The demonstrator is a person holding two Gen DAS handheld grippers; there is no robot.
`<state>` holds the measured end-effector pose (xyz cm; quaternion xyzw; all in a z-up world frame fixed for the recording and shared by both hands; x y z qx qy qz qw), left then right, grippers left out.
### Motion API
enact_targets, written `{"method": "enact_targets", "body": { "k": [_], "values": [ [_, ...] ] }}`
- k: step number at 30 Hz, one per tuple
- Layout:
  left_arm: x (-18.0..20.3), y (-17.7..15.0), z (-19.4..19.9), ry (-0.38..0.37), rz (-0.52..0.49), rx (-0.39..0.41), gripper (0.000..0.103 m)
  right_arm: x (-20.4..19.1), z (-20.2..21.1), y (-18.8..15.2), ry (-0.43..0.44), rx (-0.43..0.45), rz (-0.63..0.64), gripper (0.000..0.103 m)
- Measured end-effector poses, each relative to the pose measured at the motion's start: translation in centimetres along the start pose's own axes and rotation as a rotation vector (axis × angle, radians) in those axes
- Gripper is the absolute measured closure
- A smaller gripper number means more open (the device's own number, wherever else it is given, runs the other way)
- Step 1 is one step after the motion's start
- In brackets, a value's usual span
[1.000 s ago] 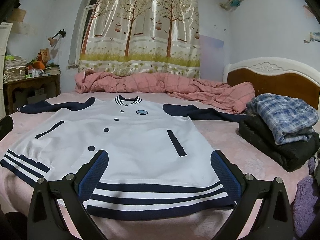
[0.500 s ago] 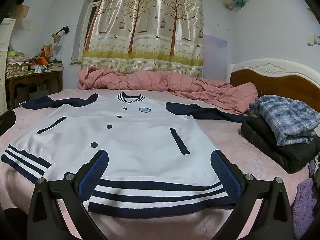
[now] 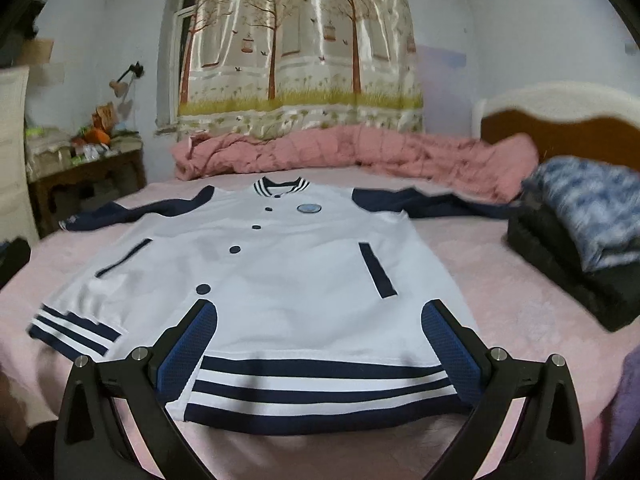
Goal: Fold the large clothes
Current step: 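Grasp the striped hem with the left tool while the right tool grasps it too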
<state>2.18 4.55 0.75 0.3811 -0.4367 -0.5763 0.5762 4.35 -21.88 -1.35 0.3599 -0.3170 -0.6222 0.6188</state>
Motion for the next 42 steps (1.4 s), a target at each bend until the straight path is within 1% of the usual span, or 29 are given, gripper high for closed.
{"method": "enact_targets", "body": {
  "k": [1, 2, 4, 5, 7, 9, 13, 14, 16, 18, 19, 21, 23, 24, 25, 27, 28, 29, 30, 31, 32, 33, 34, 35, 36, 37, 39, 40, 42],
  "values": [
    [-0.7, 0.1, 0.2, 0.046, -0.012, 0.013, 0.003, 1.1, 0.3, 0.0, -0.004, 0.014, -0.014, 0.0],
    [-1.4, 0.2, 0.3, 0.081, -0.021, 0.014, 0.003, 2.3, 0.8, -0.1, -0.036, 0.035, -0.028, 0.0],
    [-2.8, 0.2, 0.3, 0.088, -0.023, -0.003, 0.003, 4.3, 1.2, -0.2, -0.079, 0.054, -0.041, 0.0],
    [-3.5, 0.1, 0.3, 0.088, -0.02, -0.011, 0.003, 5.6, 1.4, -0.4, -0.089, 0.049, -0.055, 0.0],
    [-4.8, -0.5, 0.3, 0.139, -0.016, -0.013, 0.003, 7.6, 1.6, -0.7, -0.096, 0.039, -0.09, 0.0],
    [-5.7, -1.4, 0.0, 0.173, -0.012, -0.028, 0.003, 9.2, 1.5, -1.1, -0.096, 0.02, -0.114, 0.0],
    [-7.9, -3.7, -1.1, 0.218, 0.018, -0.092, 0.003, 10.8, 1.0, -2.4, -0.067, -0.026, -0.122, 0.003],
    [-8.2, -4.5, -1.6, 0.229, 0.014, -0.119, 0.007, 11.0, 0.8, -2.8, -0.061, -0.038, -0.121, 0.004],
    [-8.9, -5.9, -2.5, 0.226, 0.019, -0.176, 0.012, 11.4, 0.0, -3.9, -0.04, -0.075, -0.115, 0.007],
    [-9.4, -7.0, -3.1, 0.217, 0.034, -0.213, 0.013, 11.8, -0.7, -5.0, -0.012, -0.108, -0.127, 0.014],
    [-9.8, -7.4, -3.5, 0.205, 0.052, -0.231, 0.014, 11.9, -1.0, -5.4, 0.013, -0.119, -0.139, 0.016],
    [-10.6, -7.9, -4.0, 0.166, 0.103, -0.254, 0.014, 12.4, -1.6, -6.0, 0.064, -0.136, -0.17, 0.021],
    [-11.6, -8.6, -4.8, 0.102, 0.184, -0.289, 0.014, 12.2, -1.7, -6.3, 0.077, -0.13, -0.173, 0.021],
    [-11.6, -8.9, -5.3, 0.09, 0.2, -0.314, 0.014, 12.2, -1.8, -6.4, 0.083, -0.128, -0.165, 0.022],
    [-11.3, -9.0, -5.6, 0.095, 0.174, -0.328, 0.013, 12.0, -1.9, -6.4, 0.087, -0.134, -0.158, 0.022],
    [-10.4, -8.9, -5.6, 0.109, 0.118, -0.321, 0.014, 11.6, -2.2, -6.5, 0.101, -0.14, -0.15, 0.026],
    [-10.3, -9.0, -5.6, 0.094, 0.125, -0.321, 0.014, 11.3, -2.3, -6.5, 0.105, -0.141, -0.151, 0.028],
    [-10.5, -9.0, -5.6, 0.087, 0.139, -0.317, 0.019, 11.2, -2.3, -6.5, 0.112, -0.142, -0.15, 0.036],
    [-10.6, -9.0, -5.5, 0.088, 0.151, -0.309, 0.024, 11.1, -2.5, -6.5, 0.128, -0.143, -0.145, 0.047],
    [-10.8, -8.9, -5.4, 0.094, 0.155, -0.3, 0.048, 10.8, -2.4, -6.5, 0.141, -0.145, -0.141, 0.052],
    [-11.0, -8.9, -5.3, 0.089, 0.163, -0.29, 0.075, 10.7, -2.3, -6.5, 0.136, -0.142, -0.138, 0.058],
    [-11.3, -8.8, -5.1, 0.08, 0.179, -0.272, 0.081, 10.8, -2.3, -6.4, 0.122, -0.131, -0.133, 0.073],
    [-11.4, -8.7, -4.7, 0.05, 0.2, -0.249, 0.09, 10.8, -2.1, -6.3, 0.12, -0.12, -0.134, 0.079],
    [-11.4, -8.3, -4.7, 0.035, 0.211, -0.23, 0.091, 11.0, -1.9, -6.2, 0.122, -0.105, -0.142, 0.088],
    [-11.0, -7.9, -4.3, 0.053, 0.197, -0.206, 0.091, 11.1, -1.6, -6.0, 0.121, -0.09, -0.15, 0.092],
    [-10.6, -7.3, -4.3, 0.077, 0.168, -0.194, 0.092, 11.0, -1.5, -5.6, 0.112, -0.08, -0.151, 0.092],
    [-9.9, -5.8, -4.1, 0.097, 0.131, -0.177, 0.092, 10.9, -0.9, -4.6, 0.089, -0.051, -0.149, 0.094],
    [-9.6, -4.5, -4.4, 0.098, 0.117, -0.179, 0.092, 10.7, -0.6, -3.6, 0.071, -0.025, -0.147, 0.094],
    [-9.5, -2.2, -5.4, 0.113, 0.106, -0.195, 0.092, 10.2, -0.5, -1.8, 0.04, 0.0, -0.136, 0.094]
  ]
}}
Point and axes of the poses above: each gripper's, at about its wrist camera, not at the fingertips, and z roughly against the way its jaws point, x to its right, y to its top, the point moved 3 cm from there along -z, roughly the way its jaws point, and after that the axes turned 10 degrees about -x, right-handed, at the moved point
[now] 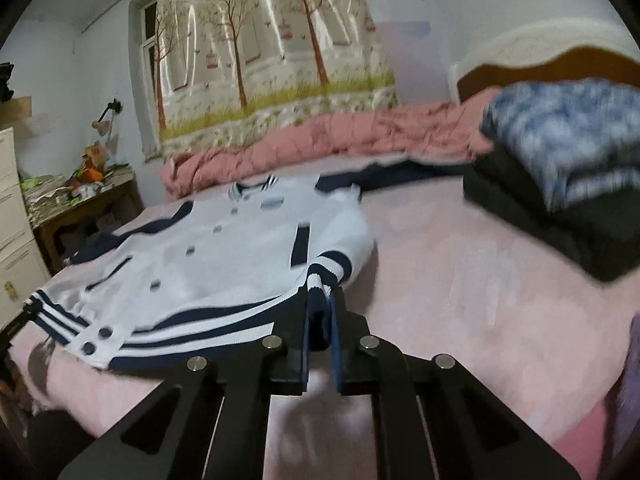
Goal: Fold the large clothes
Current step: 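Grasp the striped hem with the left tool while the right tool grasps it too, then lift the hem with both tools and fold it toward the collar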
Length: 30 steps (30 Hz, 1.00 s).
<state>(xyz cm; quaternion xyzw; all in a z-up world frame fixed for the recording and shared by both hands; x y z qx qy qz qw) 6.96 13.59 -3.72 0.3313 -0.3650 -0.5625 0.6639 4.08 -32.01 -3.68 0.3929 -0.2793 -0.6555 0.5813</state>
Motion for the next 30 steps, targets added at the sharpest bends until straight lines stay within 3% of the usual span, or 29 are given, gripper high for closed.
{"method": "enact_targets", "body": {
  "k": [6, 8, 12, 15, 18, 19, 20, 22, 23, 24, 25, 26, 28, 30],
  "values": [
    [1.7, 7.4, -7.4, 0.092, -0.08, -0.141, 0.092, -2.1, -5.1, 7.3, -0.112, 0.022, 0.05, 0.095],
    [2.3, 8.5, -11.4, 0.127, -0.103, -0.215, 0.091, -2.4, -8.6, 8.9, -0.139, -0.03, 0.051, 0.095],
    [2.4, 7.4, -17.4, 0.173, -0.102, -0.355, 0.091, -1.7, -16.3, 10.0, -0.122, -0.246, -0.01, 0.095],
    [2.3, 6.5, -19.4, 0.16, -0.084, -0.4, 0.09, -0.7, -18.0, 9.9, -0.076, -0.293, -0.063, 0.095],
    [2.2, 7.0, -19.2, 0.141, -0.077, -0.383, 0.08, -0.4, -18.6, 10.1, -0.06, -0.295, -0.077, 0.094],
    [2.2, 7.1, -18.9, 0.129, -0.072, -0.371, 0.065, -0.4, -18.7, 10.1, -0.053, -0.288, -0.08, 0.094],
    [2.0, 7.2, -18.3, 0.118, -0.062, -0.347, 0.041, -0.5, -18.5, 9.9, -0.043, -0.281, -0.084, 0.094],
    [1.7, 7.5, -16.1, 0.081, -0.043, -0.263, 0.017, -0.2, -17.5, 10.2, -0.016, -0.241, -0.098, 0.086],
    [1.8, 7.6, -14.9, 0.056, -0.038, -0.214, 0.01, -0.2, -16.8, 10.3, -0.017, -0.219, -0.094, 0.072],
    [1.8, 7.7, -13.4, 0.025, -0.039, -0.161, 0.008, -0.1, -15.6, 10.5, -0.043, -0.174, -0.079, 0.053],
    [1.9, 7.8, -12.2, -0.002, -0.047, -0.123, 0.0, -0.1, -14.9, 10.8, -0.066, -0.151, -0.068, 0.043],
    [2.1, 7.8, -11.1, -0.023, -0.058, -0.089, 0.0, -0.1, -13.8, 11.0, -0.093, -0.108, -0.046, 0.034],
    [2.6, 7.7, -9.9, -0.024, -0.097, -0.056, 0.0, -0.1, -12.5, 11.3, -0.097, -0.082, -0.006, 0.033],
    [3.0, 7.7, -10.3, 0.029, -0.148, -0.096, 0.0, -0.1, -12.1, 11.5, -0.061, -0.096, 0.028, 0.028]
  ]
}}
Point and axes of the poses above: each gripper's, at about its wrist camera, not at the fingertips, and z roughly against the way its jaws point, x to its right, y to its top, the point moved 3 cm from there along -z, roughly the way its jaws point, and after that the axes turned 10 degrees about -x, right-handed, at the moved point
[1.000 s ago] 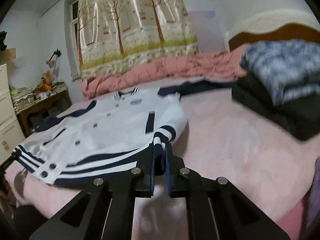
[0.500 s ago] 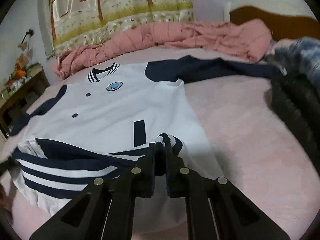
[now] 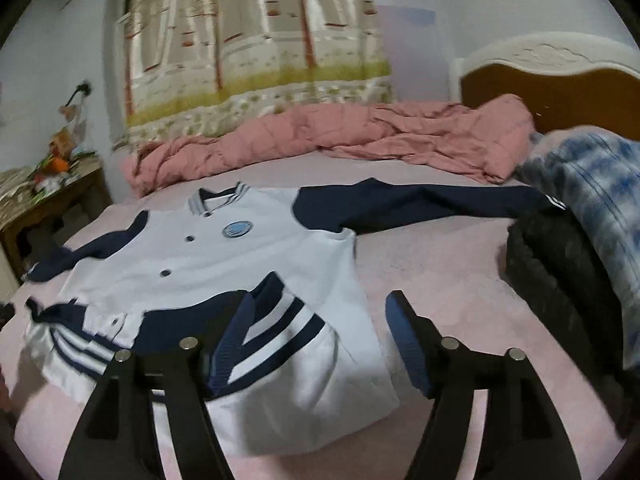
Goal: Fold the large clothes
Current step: 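Lift the hem with both tools and fold it toward the collar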
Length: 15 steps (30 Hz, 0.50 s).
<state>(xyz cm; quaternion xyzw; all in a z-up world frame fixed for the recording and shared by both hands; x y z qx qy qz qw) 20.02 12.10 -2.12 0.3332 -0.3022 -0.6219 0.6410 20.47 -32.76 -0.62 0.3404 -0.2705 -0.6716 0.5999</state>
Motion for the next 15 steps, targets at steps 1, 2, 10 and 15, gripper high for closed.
{"method": "enact_targets", "body": {
  "k": [1, 2, 10, 15],
  "values": [
    [0.0, 0.1, -0.7, 0.021, -0.015, -0.033, 0.0, 0.1, 0.0, 0.1, 0.015, -0.008, 0.009, 0.027],
    [-0.2, 0.1, -1.8, 0.039, -0.022, -0.08, 0.0, 0.1, -0.4, 0.2, 0.035, -0.03, 0.026, 0.027],
    [-2.6, 0.5, -8.3, -0.197, 0.086, -0.308, 0.05, -1.3, -8.1, 0.2, 0.118, -0.261, 0.178, 0.028],
    [-4.0, 2.5, -6.3, -0.106, 0.106, -0.147, 0.103, -1.3, -7.9, 2.0, 0.131, -0.164, 0.11, 0.09]
  ]
}}
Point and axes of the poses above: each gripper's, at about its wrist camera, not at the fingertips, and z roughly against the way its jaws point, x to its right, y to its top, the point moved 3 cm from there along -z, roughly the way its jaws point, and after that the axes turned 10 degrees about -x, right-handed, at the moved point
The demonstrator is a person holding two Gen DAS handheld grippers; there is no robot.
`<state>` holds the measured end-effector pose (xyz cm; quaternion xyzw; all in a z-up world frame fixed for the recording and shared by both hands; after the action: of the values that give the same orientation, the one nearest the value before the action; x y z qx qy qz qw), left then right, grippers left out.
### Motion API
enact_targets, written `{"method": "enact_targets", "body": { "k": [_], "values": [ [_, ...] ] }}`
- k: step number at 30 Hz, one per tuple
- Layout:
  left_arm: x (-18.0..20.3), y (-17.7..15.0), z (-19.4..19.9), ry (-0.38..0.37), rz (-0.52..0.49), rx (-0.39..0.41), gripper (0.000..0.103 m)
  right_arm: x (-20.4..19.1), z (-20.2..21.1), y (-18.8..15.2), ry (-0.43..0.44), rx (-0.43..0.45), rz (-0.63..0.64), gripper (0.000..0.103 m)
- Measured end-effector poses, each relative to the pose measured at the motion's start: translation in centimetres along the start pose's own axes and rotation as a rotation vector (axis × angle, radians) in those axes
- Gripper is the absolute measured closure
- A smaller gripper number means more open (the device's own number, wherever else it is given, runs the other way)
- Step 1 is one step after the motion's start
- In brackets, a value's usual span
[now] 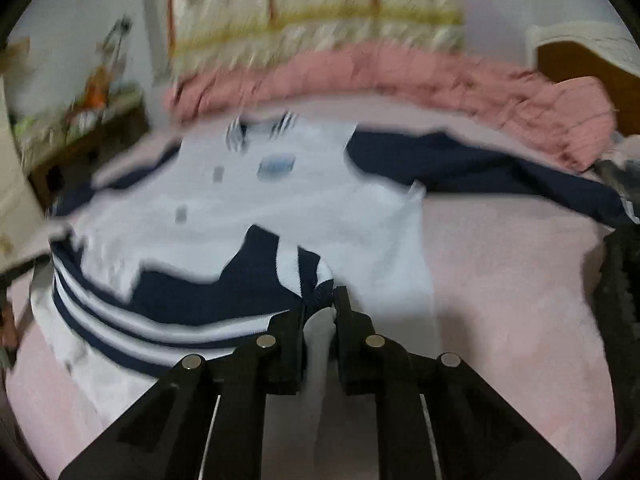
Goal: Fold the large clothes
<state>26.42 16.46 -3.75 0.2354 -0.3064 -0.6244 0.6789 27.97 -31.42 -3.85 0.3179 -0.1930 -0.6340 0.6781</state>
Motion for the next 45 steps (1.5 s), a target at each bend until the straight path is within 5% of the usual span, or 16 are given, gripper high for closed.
{"method": "enact_targets", "body": {
  "k": [4, 10, 15, 18, 19, 20, 21, 25, 30, 31, 32, 34, 35, 42, 44, 45],
  "values": [
    [-1.6, 1.3, -0.4, -0.027, 0.069, 0.003, 0.103, -0.1, 1.0, 0.9, -0.064, 0.082, -0.057, 0.09],
    [-0.7, -0.1, -6.0, 0.14, -0.012, -0.169, 0.102, 1.4, -5.5, 0.7, -0.116, -0.142, -0.112, 0.089],
    [-0.2, -0.7, -5.9, 0.185, -0.048, -0.159, 0.1, 1.8, -4.7, 0.4, -0.132, -0.103, -0.134, 0.071],
    [-0.3, -0.9, -4.2, 0.158, -0.027, -0.112, 0.062, 1.4, -2.8, -0.2, -0.174, -0.055, -0.127, 0.048],
    [-0.6, -1.1, -3.3, 0.111, 0.011, -0.095, 0.027, 1.2, -1.7, -0.4, -0.187, -0.028, -0.126, 0.041],
    [-0.9, -1.4, -2.5, 0.076, 0.04, -0.08, 0.008, 1.0, -0.4, -0.9, -0.181, 0.006, -0.12, 0.031],
    [-1.1, -1.7, -1.7, 0.042, 0.068, -0.063, 0.007, 0.8, 0.8, -1.3, -0.162, 0.032, -0.113, 0.026],
    [-1.5, -2.8, -0.4, -0.043, 0.123, -0.096, 0.005, 2.1, 3.4, -2.7, -0.096, 0.033, -0.142, 0.019],
    [-1.8, -3.6, -2.6, -0.006, 0.144, -0.23, 0.006, 4.9, 1.9, -4.9, -0.014, -0.125, -0.245, 0.019],
    [-1.6, -3.5, -2.4, -0.015, 0.136, -0.217, 0.019, 5.2, 1.4, -5.3, 0.019, -0.149, -0.265, 0.019],
    [-1.3, -3.7, -2.1, -0.034, 0.123, -0.215, 0.055, 5.5, 1.1, -5.6, 0.056, -0.16, -0.283, 0.02],
    [-1.1, -4.0, -1.5, 0.025, 0.097, -0.199, 0.1, 5.4, 1.4, -5.8, 0.081, -0.146, -0.269, 0.07],
    [-1.2, -4.2, -1.0, 0.024, 0.098, -0.172, 0.101, 5.4, 1.4, -5.9, 0.09, -0.146, -0.273, 0.092],
    [-0.7, -4.6, 1.0, 0.093, 0.028, -0.106, 0.092, 4.0, 2.7, -6.3, -0.071, -0.088, -0.204, 0.085],
    [0.0, -4.6, 3.1, 0.127, -0.016, -0.018, 0.048, 2.8, 4.0, -6.2, -0.148, -0.043, -0.13, 0.075],
    [0.5, -4.8, 4.3, 0.135, -0.041, 0.039, 0.042, 2.1, 4.8, -6.1, -0.18, -0.016, -0.089, 0.067]
  ]
}}
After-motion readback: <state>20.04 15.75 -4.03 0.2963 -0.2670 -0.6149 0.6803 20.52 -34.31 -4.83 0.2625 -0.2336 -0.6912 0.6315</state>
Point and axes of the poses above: each gripper's, at about its wrist camera, not at the fingertips, and z roughly against the way its jaws point, x to its right, y to its top, the point moved 3 cm from there along -z, roughly the way its jaws point, and after that the axes turned 10 degrees about -x, right-handed, at the moved point
